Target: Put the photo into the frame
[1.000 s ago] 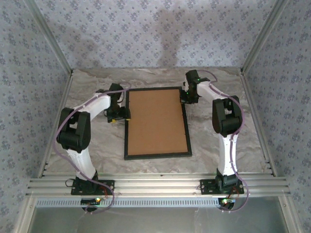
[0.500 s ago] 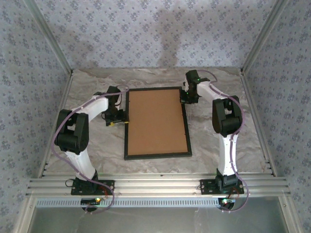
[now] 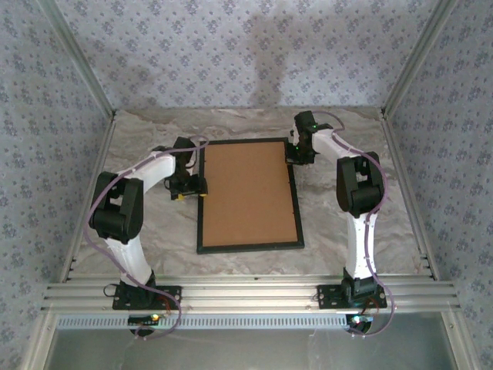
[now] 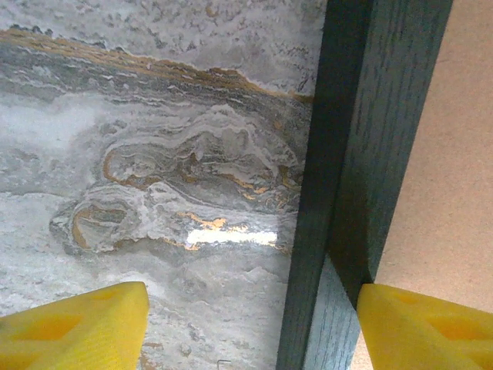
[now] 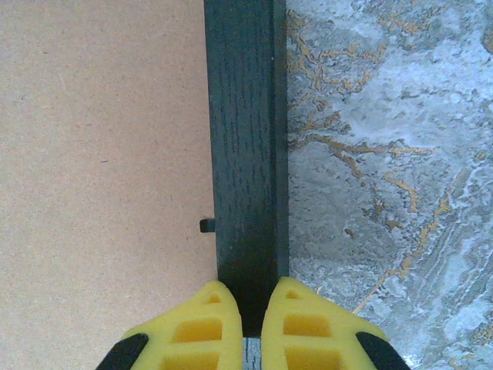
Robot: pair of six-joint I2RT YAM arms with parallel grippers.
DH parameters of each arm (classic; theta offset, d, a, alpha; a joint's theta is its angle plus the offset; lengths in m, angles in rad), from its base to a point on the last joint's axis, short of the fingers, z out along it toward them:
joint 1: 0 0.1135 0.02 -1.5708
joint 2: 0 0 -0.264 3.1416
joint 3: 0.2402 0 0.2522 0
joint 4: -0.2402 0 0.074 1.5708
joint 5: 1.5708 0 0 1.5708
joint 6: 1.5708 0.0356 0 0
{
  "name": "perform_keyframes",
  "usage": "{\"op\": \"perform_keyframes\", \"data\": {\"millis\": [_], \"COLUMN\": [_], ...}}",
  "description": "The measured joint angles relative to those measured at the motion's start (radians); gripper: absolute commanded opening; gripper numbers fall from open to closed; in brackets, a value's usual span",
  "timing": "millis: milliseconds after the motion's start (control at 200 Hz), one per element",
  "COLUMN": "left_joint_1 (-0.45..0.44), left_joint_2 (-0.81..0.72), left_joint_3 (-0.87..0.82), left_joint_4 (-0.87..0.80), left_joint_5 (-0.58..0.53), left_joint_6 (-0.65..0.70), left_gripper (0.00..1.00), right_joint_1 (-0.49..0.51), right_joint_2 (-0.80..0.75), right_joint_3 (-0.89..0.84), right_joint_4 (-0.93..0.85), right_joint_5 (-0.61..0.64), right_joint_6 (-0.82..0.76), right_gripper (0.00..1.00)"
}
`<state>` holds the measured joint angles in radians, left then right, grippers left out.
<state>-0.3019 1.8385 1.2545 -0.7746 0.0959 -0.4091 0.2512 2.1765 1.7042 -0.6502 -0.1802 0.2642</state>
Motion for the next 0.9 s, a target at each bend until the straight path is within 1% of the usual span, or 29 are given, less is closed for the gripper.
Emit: {"op": "perform_keyframes", "data": {"millis": [215, 445, 900], "left_joint_1": [-0.009, -0.014, -0.019], "left_joint_2": [0.011, 0.019, 0.043], "left_joint_3": [0.027, 0.040, 0.052], "left_joint_4": [-0.023, -0.022, -0.022], "left_joint_5": [-0.041, -0.059, -0.032], "left_joint_6": [0.012, 0.016, 0.012], "left_gripper": [0.73, 0.73, 0.72], "right_joint_1": [0.000, 0.000, 0.000], "right_joint_2": [0.000, 0.000, 0.000], "right_joint_3": [0.000, 0.000, 0.000], "right_joint_4": [0.000, 0.000, 0.000], "right_joint_5": [0.000, 0.000, 0.000], "right_joint_6": [0.000, 0.000, 0.000], "right_gripper": [0.07, 0.08, 0.08]}}
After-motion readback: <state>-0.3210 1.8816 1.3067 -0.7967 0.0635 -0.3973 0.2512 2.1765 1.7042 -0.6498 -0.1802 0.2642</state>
